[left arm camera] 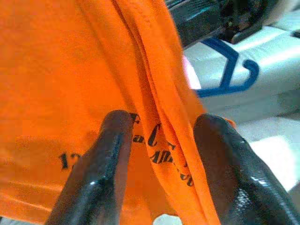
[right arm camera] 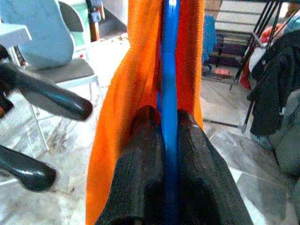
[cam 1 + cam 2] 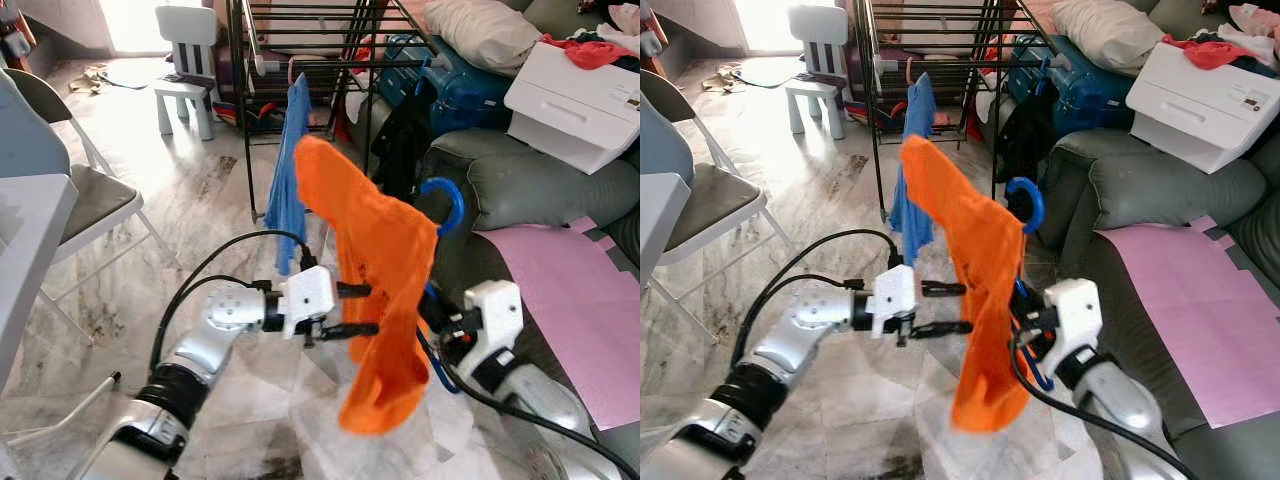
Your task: Hang hanger
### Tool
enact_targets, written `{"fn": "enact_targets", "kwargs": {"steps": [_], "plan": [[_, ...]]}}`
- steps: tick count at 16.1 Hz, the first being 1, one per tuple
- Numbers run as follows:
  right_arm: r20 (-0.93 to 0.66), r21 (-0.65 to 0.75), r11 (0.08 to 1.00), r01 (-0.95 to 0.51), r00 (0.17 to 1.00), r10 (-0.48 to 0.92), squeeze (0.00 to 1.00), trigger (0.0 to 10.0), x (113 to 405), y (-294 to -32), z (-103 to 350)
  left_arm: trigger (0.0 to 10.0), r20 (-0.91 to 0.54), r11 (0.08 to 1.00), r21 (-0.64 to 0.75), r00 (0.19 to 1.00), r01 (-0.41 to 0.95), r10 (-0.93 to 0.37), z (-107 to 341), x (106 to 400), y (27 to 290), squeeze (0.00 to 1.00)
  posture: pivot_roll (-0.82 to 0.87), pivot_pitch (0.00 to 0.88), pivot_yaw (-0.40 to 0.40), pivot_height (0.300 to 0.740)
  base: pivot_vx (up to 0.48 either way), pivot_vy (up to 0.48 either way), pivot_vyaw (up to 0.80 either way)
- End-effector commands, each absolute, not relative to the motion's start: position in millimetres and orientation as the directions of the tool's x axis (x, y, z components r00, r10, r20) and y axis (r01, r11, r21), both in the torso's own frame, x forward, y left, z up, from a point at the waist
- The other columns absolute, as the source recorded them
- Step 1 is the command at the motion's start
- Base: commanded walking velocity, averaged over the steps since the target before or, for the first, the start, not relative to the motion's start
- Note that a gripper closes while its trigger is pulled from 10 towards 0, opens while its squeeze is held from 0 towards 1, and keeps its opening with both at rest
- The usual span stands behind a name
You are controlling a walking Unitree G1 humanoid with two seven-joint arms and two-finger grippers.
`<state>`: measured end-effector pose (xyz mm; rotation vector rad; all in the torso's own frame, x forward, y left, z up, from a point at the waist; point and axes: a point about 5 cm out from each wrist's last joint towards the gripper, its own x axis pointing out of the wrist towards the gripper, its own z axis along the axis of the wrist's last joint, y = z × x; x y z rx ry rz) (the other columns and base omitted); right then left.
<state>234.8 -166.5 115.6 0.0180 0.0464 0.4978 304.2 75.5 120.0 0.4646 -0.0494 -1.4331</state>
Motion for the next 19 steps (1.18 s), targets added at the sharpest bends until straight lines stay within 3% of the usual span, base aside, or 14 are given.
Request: {"fn": "enact_targets", "kwargs": {"steps": [1,4,6,11,19], "plan": [[0.016,0.001,0.872,-0.489,0.872,0.489,0.00,10.0,233,-170,127,10.0,-0.254,0.021,0.356,0.119,0.934,-0.960,134,308,79,1.00,0.00,0.000,-0.087,0.740,0.000,0.000,0.00],[-0.011,0.024,0.833,-0.552,0.833,0.553,0.00,10.0,220,-171,124,10.0,-0.302,-0.002,0.366,0.116,0.931,-0.946,135,310,90,1.00,0.01,0.000,-0.087,0.740,0.000,0.000,0.00],[-0.104,-0.009,0.818,-0.576,0.814,0.572,0.00,10.0,199,-187,113,10.0,-0.378,0.007,0.430,0.187,0.903,-0.907,126,316,108,1.00,0.00,0.000,-0.084,0.740,0.000,0.000,0.00],[-0.195,-0.013,0.771,-0.637,0.757,0.623,0.00,10.0,179,-206,109,10.0,-0.303,0.115,0.495,0.296,0.861,-0.906,130,326,114,1.00,-0.01,0.000,-0.083,0.740,0.000,0.000,0.00],[-0.251,0.002,0.703,-0.711,0.681,0.688,0.00,10.0,169,-212,109,10.0,-0.352,0.064,0.595,0.331,0.801,-0.875,136,338,118,1.00,-0.01,0.000,-0.072,0.740,0.000,0.000,0.00]]}}
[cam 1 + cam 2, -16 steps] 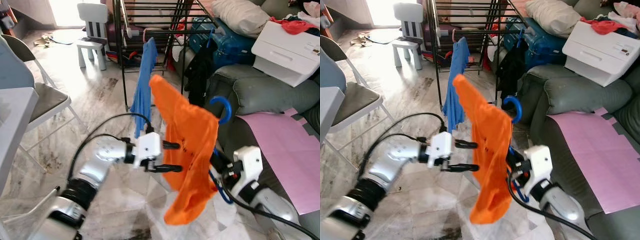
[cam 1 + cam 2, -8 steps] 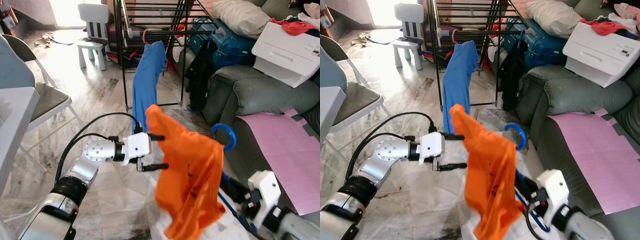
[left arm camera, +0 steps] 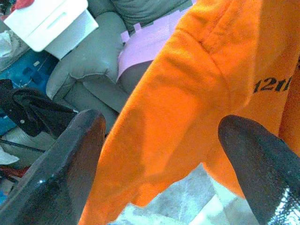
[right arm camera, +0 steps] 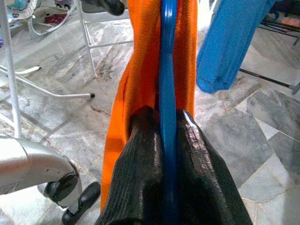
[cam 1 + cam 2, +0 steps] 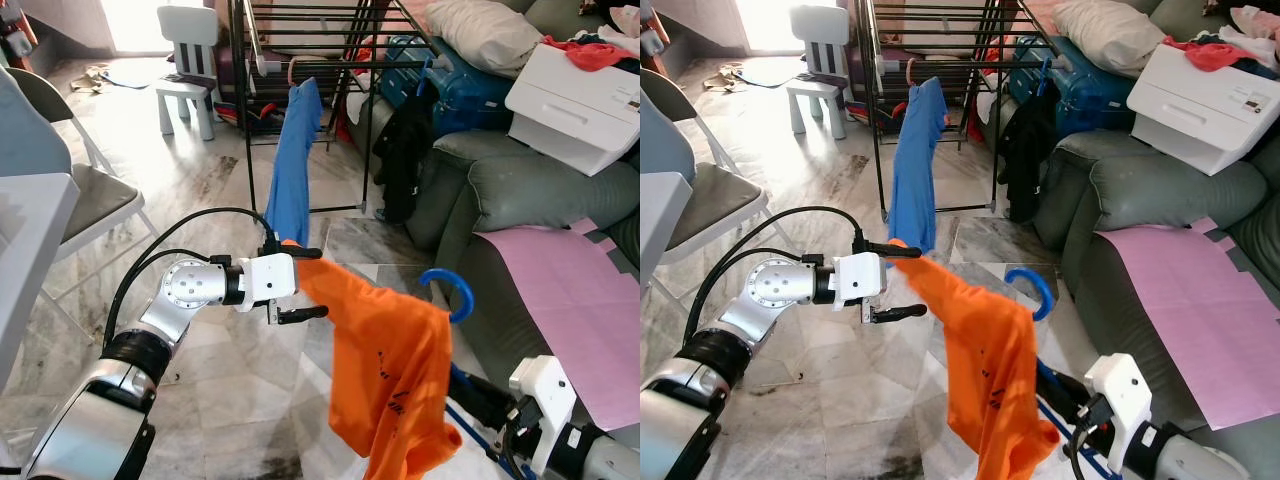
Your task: Hang hanger
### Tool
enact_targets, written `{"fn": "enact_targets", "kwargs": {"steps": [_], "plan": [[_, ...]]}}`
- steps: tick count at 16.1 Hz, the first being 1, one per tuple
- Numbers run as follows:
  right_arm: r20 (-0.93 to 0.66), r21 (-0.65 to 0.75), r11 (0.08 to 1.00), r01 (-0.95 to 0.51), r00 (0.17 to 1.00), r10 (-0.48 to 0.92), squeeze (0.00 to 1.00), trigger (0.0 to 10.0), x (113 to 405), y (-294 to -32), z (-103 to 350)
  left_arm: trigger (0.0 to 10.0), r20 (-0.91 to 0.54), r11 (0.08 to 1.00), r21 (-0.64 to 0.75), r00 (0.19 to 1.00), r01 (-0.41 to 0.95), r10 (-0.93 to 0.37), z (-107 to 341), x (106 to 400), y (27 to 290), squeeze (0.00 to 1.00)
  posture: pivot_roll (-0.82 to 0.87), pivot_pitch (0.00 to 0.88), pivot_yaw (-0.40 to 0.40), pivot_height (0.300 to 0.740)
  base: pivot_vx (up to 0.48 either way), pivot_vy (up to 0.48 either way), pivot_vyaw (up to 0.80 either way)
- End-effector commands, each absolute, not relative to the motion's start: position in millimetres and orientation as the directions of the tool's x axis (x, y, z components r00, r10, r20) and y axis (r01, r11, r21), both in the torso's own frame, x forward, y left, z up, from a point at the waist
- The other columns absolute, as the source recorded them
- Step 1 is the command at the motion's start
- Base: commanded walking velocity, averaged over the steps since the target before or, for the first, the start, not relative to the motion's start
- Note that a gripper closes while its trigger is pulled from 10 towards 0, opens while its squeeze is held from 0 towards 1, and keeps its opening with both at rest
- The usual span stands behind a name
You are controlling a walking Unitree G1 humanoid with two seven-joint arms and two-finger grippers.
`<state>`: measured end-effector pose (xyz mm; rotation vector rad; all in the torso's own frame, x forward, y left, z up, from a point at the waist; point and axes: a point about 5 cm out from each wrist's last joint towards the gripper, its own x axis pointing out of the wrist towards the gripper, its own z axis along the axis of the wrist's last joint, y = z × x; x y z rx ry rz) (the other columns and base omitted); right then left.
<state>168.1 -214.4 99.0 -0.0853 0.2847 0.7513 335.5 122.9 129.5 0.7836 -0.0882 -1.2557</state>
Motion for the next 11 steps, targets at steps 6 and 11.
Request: {"fn": "enact_targets", "kwargs": {"steps": [6,11], "plan": [[-0.291,0.002,0.644,-0.765,0.615,0.733,0.00,10.0,164,-209,109,10.0,-0.361,0.033,0.607,0.312,0.794,-0.879,134,340,106,1.00,-0.01,0.000,-0.068,0.740,0.000,0.000,0.00],[-0.313,-0.046,0.617,-0.786,0.598,0.738,0.00,10.0,168,-208,109,0.0,-0.403,-0.048,0.547,0.213,0.836,-0.890,130,337,101,0.00,-0.02,0.000,-0.059,0.740,0.000,0.000,0.00]]}}
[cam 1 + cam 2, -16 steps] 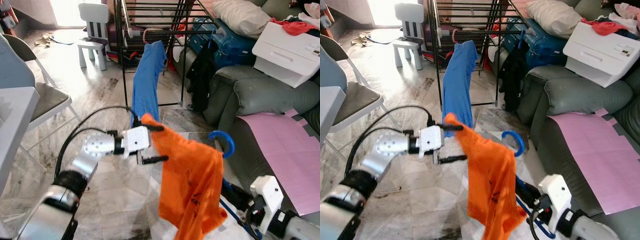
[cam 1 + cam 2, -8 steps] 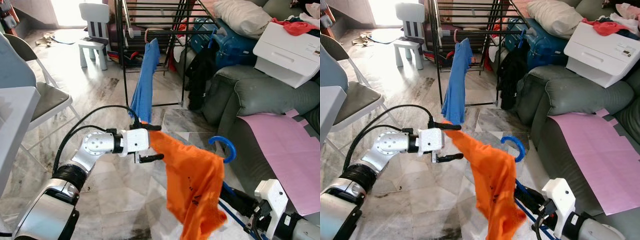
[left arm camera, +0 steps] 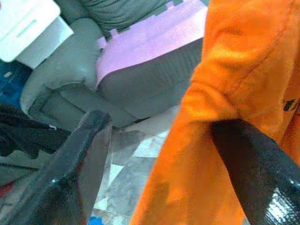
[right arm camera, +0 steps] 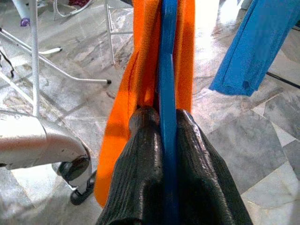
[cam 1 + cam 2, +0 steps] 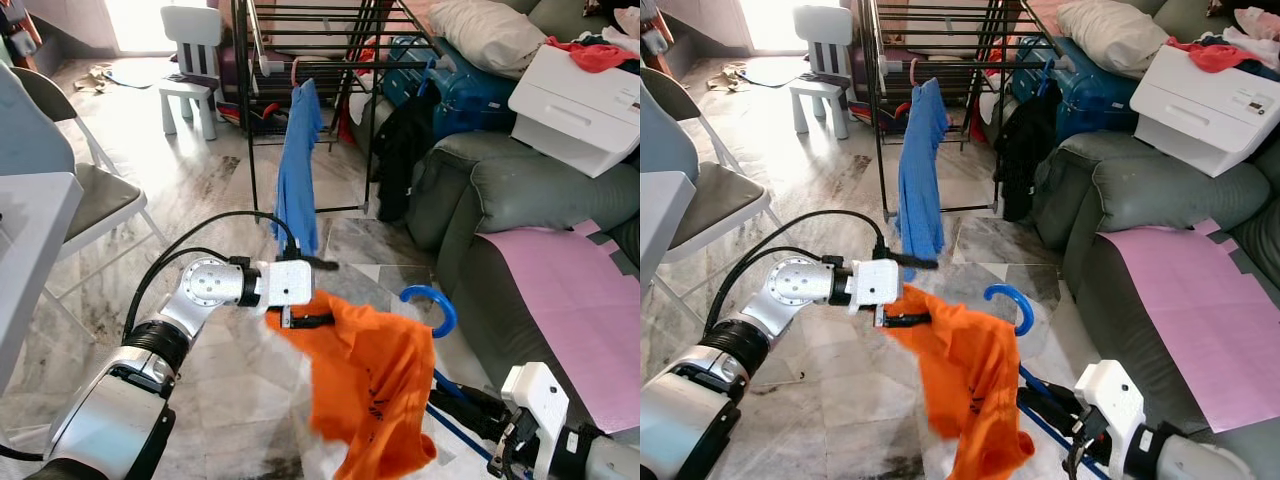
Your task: Hang hanger
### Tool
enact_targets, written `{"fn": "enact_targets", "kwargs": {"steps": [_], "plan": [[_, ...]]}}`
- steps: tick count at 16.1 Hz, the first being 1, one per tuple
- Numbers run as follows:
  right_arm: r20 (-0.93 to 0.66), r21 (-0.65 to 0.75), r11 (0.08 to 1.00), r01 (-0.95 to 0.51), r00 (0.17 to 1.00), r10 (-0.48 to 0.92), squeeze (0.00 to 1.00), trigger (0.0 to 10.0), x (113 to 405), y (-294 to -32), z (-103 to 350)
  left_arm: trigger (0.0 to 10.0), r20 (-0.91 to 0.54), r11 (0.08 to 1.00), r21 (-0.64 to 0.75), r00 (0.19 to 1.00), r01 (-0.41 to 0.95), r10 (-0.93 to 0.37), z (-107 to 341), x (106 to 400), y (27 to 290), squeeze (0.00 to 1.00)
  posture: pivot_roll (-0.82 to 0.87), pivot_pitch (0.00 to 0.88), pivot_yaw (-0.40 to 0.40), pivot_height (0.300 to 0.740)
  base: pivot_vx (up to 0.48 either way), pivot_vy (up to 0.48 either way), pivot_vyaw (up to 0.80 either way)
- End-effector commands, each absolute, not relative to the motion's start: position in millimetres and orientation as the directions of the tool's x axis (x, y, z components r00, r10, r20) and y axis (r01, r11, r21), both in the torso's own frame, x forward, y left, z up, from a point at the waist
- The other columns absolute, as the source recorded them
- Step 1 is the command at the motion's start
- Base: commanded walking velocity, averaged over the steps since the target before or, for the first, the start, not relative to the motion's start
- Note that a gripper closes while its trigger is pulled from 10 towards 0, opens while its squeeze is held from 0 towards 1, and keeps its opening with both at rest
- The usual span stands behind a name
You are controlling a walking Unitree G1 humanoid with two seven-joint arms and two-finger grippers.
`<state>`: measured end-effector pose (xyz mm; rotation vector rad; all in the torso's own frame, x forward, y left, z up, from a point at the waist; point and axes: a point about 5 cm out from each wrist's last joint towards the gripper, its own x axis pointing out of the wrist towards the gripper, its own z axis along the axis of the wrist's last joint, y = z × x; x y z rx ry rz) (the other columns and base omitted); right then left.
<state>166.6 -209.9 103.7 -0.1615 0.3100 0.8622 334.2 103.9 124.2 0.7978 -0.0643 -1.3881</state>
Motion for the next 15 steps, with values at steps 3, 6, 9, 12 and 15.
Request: {"fn": "enact_targets", "kwargs": {"steps": [3,6,9,12,15], "plan": [[-0.322,-0.081,0.602,-0.794,0.593,0.738,0.00,10.0,171.7,-208.3,111.4,0.0,-0.461,-0.092,0.489,0.167,0.868,-0.871,123.9,335.0,103.1,0.00,-0.02,0.000,-0.055,0.740,0.000,0.000,0.00],[-0.338,-0.098,0.588,-0.803,0.583,0.739,0.00,10.0,173.5,-207.9,109.4,0.0,-0.469,-0.101,0.471,0.152,0.876,-0.870,123.3,335.2,101.1,0.00,-0.02,0.000,-0.055,0.740,0.000,0.000,0.00],[-0.350,-0.111,0.574,-0.811,0.573,0.741,0.00,10.0,173.8,-205.7,106.8,0.0,-0.455,-0.105,0.455,0.130,0.884,-0.881,125.9,335.6,97.4,0.00,-0.02,0.000,-0.052,0.740,0.000,0.000,0.00],[-0.353,-0.126,0.570,-0.812,0.573,0.739,0.00,10.0,175.1,-205.3,106.0,0.0,-0.460,-0.110,0.443,0.120,0.890,-0.879,124.9,335.3,97.6,0.00,-0.03,0.000,-0.049,0.740,0.000,0.000,0.00],[-0.356,-0.138,0.568,-0.811,0.576,0.736,0.00,10.0,176.4,-205.2,105.2,0.0,-0.468,-0.118,0.431,0.110,0.894,-0.877,123.8,334.6,97.5,0.00,-0.03,0.000,-0.050,0.740,0.000,0.000,0.00]]}}
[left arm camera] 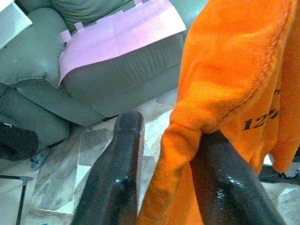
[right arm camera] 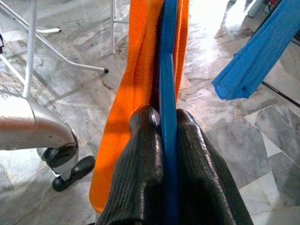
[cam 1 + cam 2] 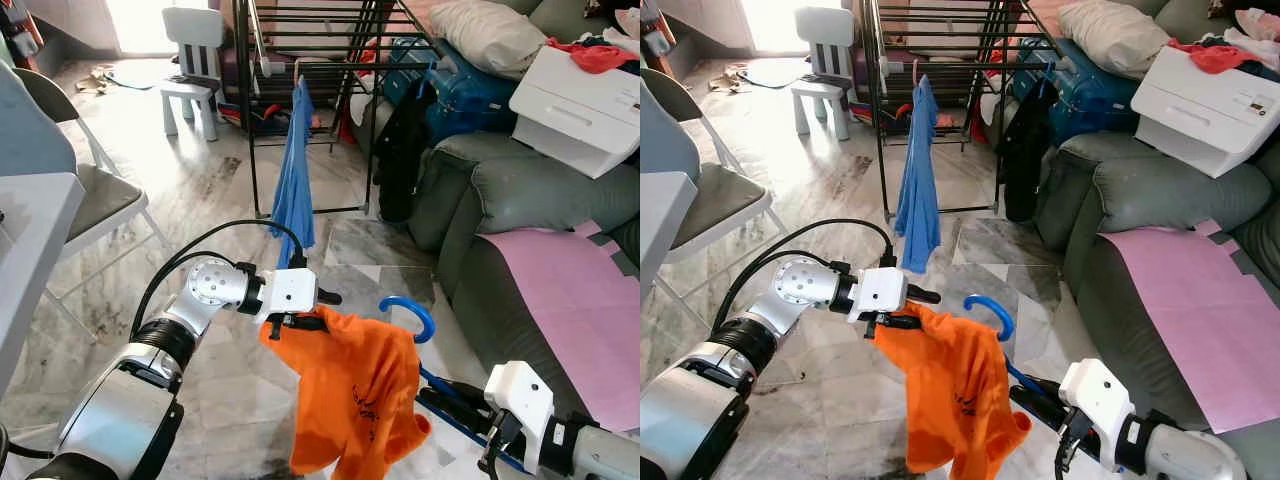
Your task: Hang hanger
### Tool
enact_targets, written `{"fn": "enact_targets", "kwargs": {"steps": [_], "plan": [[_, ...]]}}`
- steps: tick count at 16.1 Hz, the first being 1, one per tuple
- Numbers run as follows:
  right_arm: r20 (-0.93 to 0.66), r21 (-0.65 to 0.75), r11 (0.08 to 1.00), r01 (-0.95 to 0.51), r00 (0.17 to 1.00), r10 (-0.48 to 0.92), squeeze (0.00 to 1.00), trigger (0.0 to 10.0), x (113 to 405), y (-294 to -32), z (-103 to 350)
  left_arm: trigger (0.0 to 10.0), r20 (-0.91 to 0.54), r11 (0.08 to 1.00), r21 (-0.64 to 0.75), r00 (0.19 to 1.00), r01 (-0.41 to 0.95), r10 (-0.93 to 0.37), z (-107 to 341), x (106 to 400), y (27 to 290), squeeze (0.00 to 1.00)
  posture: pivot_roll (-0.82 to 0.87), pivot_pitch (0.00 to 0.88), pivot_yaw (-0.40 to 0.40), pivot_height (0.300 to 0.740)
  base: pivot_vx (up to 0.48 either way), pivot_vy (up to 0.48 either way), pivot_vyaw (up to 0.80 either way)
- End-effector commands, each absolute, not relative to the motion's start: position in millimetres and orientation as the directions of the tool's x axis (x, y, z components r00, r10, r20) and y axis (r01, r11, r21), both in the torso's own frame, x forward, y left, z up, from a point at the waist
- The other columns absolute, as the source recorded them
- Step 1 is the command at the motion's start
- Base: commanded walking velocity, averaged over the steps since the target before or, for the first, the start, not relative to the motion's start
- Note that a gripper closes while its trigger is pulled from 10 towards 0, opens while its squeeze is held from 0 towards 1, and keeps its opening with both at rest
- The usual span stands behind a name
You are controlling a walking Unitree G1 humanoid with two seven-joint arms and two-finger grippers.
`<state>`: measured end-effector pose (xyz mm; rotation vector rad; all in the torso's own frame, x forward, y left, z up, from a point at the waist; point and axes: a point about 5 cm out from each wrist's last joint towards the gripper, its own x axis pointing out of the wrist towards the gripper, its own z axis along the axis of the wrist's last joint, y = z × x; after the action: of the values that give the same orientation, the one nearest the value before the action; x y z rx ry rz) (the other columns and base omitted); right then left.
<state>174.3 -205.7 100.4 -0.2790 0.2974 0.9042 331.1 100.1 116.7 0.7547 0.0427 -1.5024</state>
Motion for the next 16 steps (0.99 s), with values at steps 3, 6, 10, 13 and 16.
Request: {"fn": "enact_targets", "kwargs": {"steps": [3,6,10,13,16], "plan": [[-0.365,-0.160,0.562,-0.812,0.578,0.730,0.00,10.0,178,-206,104,0.0,-0.471,-0.127,0.424,0.099,0.897,-0.877,124,334,97,0.00,-0.03,0.000,-0.047,0.740,0.000,0.000,0.00],[-0.357,-0.174,0.571,-0.803,0.592,0.723,0.00,10.0,182,-207,105,0.0,-0.468,-0.127,0.425,0.097,0.896,-0.879,124,334,96,0.00,-0.03,0.000,-0.042,0.740,0.000,0.000,0.00],[-0.357,-0.175,0.572,-0.801,0.593,0.722,0.00,10.0,183,-209,105,0.0,-0.455,-0.115,0.407,0.092,0.906,-0.885,123,334,95,0.00,-0.03,0.000,-0.044,0.740,0.000,0.000,0.00],[-0.360,-0.112,0.577,-0.809,0.574,0.735,1.00,10.0,184,-212,106,0.0,-0.454,-0.105,0.395,0.095,0.913,-0.886,121,333,97,0.00,-0.03,0.000,-0.052,0.740,0.000,0.000,0.00],[-0.449,-0.216,0.538,-0.815,0.572,0.686,1.00,10.0,188,-225,109,0.0,-0.449,-0.050,0.392,0.144,0.918,-0.882,122,337,106,0.00,-0.02,0.000,-0.056,0.740,0.000,0.000,0.00]]}}
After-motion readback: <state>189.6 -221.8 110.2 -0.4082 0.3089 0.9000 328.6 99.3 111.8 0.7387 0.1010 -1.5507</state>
